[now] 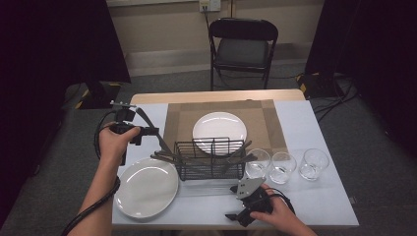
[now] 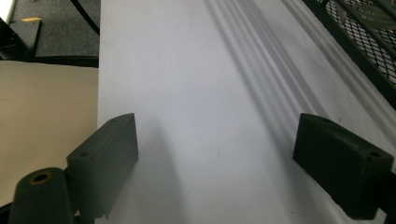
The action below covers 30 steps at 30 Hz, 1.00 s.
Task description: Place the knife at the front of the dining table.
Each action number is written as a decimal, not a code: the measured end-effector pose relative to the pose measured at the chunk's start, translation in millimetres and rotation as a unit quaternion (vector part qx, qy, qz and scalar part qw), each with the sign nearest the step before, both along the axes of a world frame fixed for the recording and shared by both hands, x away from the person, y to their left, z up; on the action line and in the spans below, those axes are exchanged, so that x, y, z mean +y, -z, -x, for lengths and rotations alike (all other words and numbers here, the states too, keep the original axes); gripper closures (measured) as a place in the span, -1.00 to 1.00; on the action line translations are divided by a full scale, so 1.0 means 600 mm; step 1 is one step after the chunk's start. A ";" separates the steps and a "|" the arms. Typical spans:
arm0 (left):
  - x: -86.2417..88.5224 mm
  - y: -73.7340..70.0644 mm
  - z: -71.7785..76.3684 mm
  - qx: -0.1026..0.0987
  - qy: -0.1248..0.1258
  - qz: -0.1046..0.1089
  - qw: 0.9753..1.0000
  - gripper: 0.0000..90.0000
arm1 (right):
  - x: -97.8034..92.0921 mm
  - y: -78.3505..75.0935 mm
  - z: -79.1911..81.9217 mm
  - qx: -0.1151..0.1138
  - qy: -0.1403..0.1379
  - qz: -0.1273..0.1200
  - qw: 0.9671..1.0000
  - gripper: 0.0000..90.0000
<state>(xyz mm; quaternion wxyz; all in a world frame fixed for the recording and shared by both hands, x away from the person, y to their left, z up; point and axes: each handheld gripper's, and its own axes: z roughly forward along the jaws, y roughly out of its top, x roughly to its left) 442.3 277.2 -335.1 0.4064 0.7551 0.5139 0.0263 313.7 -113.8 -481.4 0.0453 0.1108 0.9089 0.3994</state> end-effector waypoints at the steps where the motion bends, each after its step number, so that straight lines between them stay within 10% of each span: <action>1: -0.001 0.002 -0.001 0.000 0.000 0.001 1.000 0.83 | 0.000 0.000 0.000 0.001 0.000 0.000 1.000 -0.71; 30: -0.023 0.032 -0.007 -0.014 0.006 -0.021 1.000 0.83 | 0.000 0.000 0.000 0.001 0.000 0.001 1.000 -0.71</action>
